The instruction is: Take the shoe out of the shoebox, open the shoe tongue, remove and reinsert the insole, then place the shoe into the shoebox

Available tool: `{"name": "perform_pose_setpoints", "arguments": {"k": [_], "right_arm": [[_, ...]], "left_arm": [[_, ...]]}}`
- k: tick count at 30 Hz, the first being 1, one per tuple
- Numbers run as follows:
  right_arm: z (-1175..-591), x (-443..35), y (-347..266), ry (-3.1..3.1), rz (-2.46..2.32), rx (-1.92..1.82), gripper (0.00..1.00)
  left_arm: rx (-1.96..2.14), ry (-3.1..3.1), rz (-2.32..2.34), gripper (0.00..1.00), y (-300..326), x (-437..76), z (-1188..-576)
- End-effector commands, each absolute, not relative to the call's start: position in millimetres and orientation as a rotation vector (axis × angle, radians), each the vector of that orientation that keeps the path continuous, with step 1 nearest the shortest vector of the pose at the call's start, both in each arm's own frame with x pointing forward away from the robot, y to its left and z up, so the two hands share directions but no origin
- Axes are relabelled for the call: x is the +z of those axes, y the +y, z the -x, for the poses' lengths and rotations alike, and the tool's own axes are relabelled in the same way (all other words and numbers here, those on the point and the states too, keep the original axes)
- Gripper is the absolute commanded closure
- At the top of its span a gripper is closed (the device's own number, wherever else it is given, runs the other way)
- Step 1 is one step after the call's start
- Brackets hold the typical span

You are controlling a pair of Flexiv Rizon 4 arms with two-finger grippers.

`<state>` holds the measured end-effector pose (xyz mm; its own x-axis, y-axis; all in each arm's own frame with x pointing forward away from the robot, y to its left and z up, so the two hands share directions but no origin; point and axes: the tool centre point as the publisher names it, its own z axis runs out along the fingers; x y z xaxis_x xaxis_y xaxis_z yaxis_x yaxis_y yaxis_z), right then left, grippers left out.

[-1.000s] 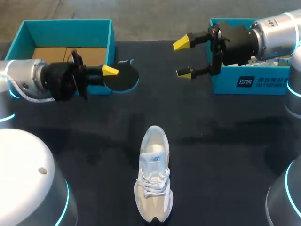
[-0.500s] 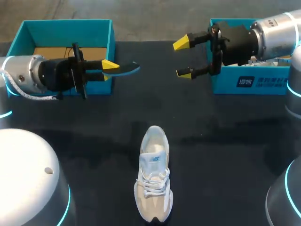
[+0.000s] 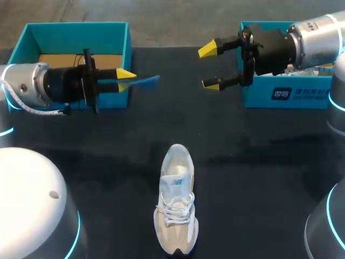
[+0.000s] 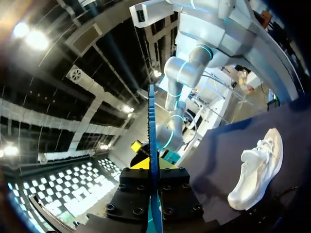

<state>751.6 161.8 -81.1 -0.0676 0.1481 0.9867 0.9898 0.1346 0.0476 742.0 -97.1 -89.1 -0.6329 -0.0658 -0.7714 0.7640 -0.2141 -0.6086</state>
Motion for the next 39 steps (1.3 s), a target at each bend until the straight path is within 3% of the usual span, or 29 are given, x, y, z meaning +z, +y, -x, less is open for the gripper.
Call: {"name": "perform_pose_setpoints", "arguments": {"k": [1, 9, 26, 39], "right_arm": [[-752, -82, 164, -1.424, 1.193, -1.076, 0.00], [-752, -82, 164, -1.424, 1.193, -1.076, 0.00], [-752, -82, 164, -1.424, 1.193, -1.076, 0.00], [-752, -82, 164, -1.424, 1.193, -1.076, 0.00]], "left_arm": [[-2.221, 1.677, -0.496, 1.00, -99, -88, -749], [-2.549, 2.035, 0.434, 1.00, -101, -87, -754], [-2.592, 2.315, 1.574, 1.00, -105, -75, -758], [-2.524, 2.500, 1.585, 1.00, -104, -74, -751]]}}
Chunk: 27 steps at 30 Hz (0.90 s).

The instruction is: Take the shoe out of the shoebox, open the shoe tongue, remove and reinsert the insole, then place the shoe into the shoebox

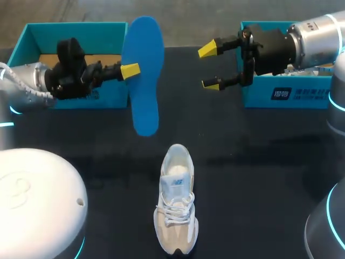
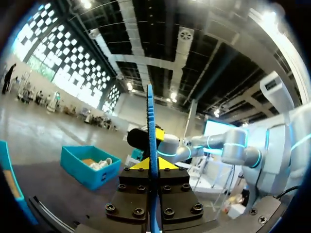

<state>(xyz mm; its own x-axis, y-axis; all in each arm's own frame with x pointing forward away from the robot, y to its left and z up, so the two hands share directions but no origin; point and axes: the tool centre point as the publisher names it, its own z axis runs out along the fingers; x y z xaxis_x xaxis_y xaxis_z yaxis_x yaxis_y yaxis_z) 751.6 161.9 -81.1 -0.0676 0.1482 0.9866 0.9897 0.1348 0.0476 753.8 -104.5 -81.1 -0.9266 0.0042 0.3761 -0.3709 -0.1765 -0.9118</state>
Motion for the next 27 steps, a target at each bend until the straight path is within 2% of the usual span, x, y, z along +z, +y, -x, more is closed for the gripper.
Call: {"name": "perform_pose_setpoints", "arguments": {"k": [1, 4, 16, 27], "right_arm": [[-752, -82, 164, -1.424, 1.193, -1.076, 0.00], [-752, -82, 164, -1.424, 1.193, -1.076, 0.00], [-752, -82, 164, -1.424, 1.193, -1.076, 0.00], [-752, -82, 164, -1.424, 1.193, -1.076, 0.00]], "left_arm": [[1.552, -1.538, -0.975, 1.00, -104, -74, -751], [1.552, -1.538, -0.975, 1.00, -104, -74, -751], [1.112, -1.020, -1.301, 1.00, -105, -78, -763], [1.007, -0.879, -1.372, 1.00, -118, -84, -773]]}}
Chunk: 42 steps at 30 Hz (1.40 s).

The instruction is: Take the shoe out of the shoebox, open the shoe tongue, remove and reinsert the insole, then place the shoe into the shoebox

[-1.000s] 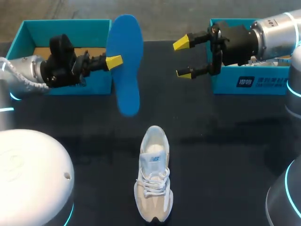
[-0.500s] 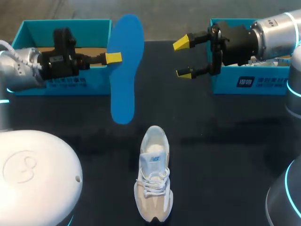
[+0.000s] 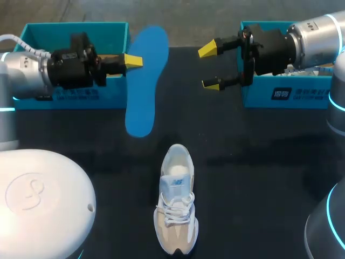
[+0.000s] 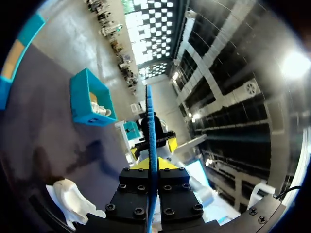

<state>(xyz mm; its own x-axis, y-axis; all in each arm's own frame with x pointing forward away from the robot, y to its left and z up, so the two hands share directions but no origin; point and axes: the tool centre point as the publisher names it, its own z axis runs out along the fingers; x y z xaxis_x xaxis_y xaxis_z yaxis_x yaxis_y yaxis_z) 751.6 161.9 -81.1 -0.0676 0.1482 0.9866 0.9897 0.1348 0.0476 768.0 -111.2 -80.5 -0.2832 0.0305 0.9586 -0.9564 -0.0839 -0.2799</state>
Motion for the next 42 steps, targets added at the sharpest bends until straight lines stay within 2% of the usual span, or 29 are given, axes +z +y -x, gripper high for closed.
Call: {"name": "perform_pose_setpoints", "arguments": {"k": [1, 42], "right_arm": [[-752, -82, 164, -1.424, 1.193, -1.076, 0.00], [-752, -82, 164, -1.424, 1.193, -1.076, 0.00]], "left_arm": [[0.994, -0.858, -1.378, 1.00, -119, -86, -775], [1.128, -0.953, -1.342, 1.00, -120, -96, -800]]}}
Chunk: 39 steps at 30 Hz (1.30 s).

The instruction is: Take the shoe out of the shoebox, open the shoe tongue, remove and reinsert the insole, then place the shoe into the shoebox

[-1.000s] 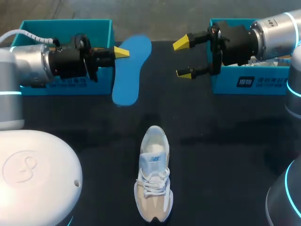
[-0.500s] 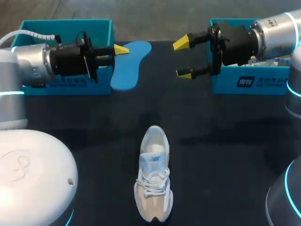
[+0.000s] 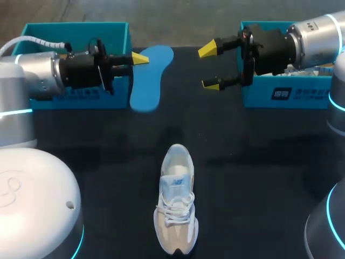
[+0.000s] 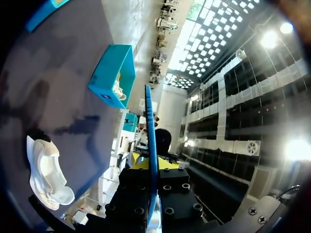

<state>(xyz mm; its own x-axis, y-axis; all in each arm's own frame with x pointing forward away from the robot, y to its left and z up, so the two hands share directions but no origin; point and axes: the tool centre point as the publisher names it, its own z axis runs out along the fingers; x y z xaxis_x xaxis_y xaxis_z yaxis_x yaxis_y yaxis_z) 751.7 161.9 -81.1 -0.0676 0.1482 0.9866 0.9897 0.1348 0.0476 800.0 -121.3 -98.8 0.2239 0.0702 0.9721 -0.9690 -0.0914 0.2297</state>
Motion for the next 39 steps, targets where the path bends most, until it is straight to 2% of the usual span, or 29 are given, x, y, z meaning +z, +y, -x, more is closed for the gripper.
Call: {"name": "perform_pose_setpoints", "arguments": {"k": [1, 16, 39], "right_arm": [[-752, -82, 164, -1.424, 1.193, -1.076, 0.00], [-752, -82, 164, -1.424, 1.193, -1.076, 0.00], [-741, -6, 199, -1.720, 1.628, -0.502, 0.00]], "left_arm": [[1.128, -0.953, -1.342, 1.00, -120, -96, -800], [1.128, -0.953, -1.342, 1.00, -120, -96, -800], [1.128, -0.953, -1.342, 1.00, -120, -96, -800]]}}
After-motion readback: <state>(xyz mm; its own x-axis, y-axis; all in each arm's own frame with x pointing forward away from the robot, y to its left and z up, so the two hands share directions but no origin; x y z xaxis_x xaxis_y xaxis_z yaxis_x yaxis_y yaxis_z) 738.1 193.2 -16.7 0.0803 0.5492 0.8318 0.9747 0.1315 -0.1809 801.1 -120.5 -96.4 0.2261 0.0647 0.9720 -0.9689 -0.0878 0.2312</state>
